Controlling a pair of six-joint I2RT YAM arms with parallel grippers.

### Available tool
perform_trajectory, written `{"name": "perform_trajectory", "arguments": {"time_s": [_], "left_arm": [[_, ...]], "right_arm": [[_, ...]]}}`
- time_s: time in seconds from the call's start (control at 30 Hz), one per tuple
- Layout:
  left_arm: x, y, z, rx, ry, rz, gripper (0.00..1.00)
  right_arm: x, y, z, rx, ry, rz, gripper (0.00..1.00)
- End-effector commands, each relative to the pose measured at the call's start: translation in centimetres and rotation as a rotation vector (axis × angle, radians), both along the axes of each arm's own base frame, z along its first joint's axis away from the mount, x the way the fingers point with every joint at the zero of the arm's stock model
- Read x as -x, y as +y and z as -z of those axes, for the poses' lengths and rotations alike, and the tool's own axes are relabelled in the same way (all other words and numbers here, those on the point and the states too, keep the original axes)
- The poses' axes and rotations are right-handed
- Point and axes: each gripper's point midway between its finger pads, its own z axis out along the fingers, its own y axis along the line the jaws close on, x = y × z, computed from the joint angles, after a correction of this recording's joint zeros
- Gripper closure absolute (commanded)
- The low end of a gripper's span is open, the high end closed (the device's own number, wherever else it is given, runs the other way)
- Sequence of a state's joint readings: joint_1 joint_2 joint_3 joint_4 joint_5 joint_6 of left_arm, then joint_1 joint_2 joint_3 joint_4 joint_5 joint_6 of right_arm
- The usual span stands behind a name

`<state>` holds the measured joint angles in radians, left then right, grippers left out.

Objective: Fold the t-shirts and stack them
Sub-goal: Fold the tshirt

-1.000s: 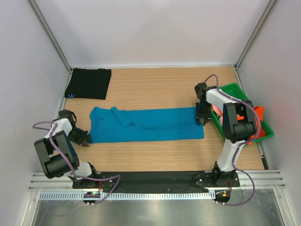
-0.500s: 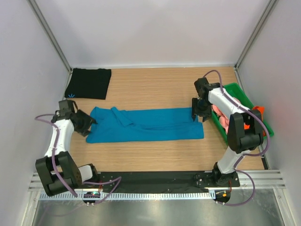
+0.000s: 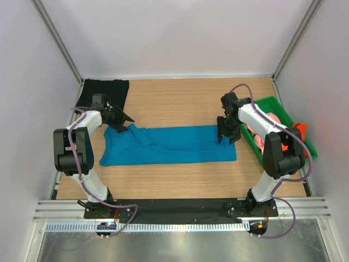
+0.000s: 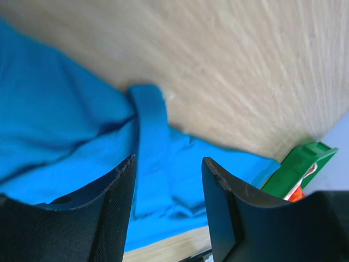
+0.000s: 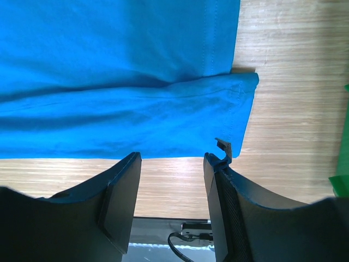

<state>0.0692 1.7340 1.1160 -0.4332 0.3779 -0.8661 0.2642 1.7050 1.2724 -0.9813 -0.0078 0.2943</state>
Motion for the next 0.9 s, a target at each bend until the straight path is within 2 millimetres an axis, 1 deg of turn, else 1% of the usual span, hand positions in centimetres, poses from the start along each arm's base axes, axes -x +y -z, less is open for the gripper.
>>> {"name": "perform_trajectory", "arguments": {"time_s": [0.0,0.03,0.07,0.1,0.2,0.23,0.43,0.47,0.5,0.57,0.6,0.7,0.8,0.87], "left_arm": [[-3.4,-1.1,-0.5,0.056,-0.055,0.005,0.48],[-4.0,-1.3,-0.7,0.065,-0.062,0.006,0.49],[-4.1,-1.3,-0.6,0.064,-0.058,0.002,0.50],[-4.2,-1.3,-0.4,0.058,-0.052,0.002,0.51],[-4.0,-0.6,-0.3,0.010,-0.031,-0.027,0.52],[-3.8,-0.5,-0.6,0.001,-0.036,-0.034,0.53],[-2.9,0.1,0.2,-0.039,-0.001,-0.052,0.59],[-2.8,0.2,-0.3,-0.047,-0.010,-0.063,0.59],[-2.4,0.5,0.1,-0.068,-0.002,-0.074,0.59],[-2.1,1.1,-0.1,-0.099,-0.005,-0.087,0.59],[-1.9,1.2,0.2,-0.109,0.000,-0.089,0.59],[-2.1,0.9,0.9,-0.092,0.008,-0.077,0.59],[-2.3,-0.2,1.3,-0.077,0.014,-0.051,0.60],[-2.7,-0.4,1.3,-0.077,0.005,-0.046,0.61]], "right_arm": [[0.1,0.2,-1.2,-0.030,-0.042,-0.001,0.44],[0.1,0.2,-1.2,-0.029,-0.041,-0.003,0.44],[0.1,0.2,-1.2,-0.031,-0.044,0.002,0.44],[0.3,0.2,-1.0,-0.029,-0.038,0.002,0.44],[0.4,0.3,-1.0,-0.035,-0.038,-0.001,0.44],[0.4,0.3,-1.0,-0.036,-0.039,0.001,0.44],[0.0,0.5,-1.0,-0.042,-0.039,-0.002,0.43],[-0.1,0.5,-1.0,-0.043,-0.040,0.003,0.43],[-0.1,0.5,-1.1,-0.044,-0.040,0.001,0.43],[-0.1,0.5,-1.0,-0.045,-0.040,0.001,0.43],[0.0,0.5,-0.9,-0.044,-0.035,0.001,0.43],[0.2,0.5,-0.6,-0.044,-0.028,-0.001,0.43],[0.3,0.5,-0.5,-0.045,-0.026,-0.001,0.43],[0.3,0.5,-0.5,-0.047,-0.023,-0.002,0.43]]}}
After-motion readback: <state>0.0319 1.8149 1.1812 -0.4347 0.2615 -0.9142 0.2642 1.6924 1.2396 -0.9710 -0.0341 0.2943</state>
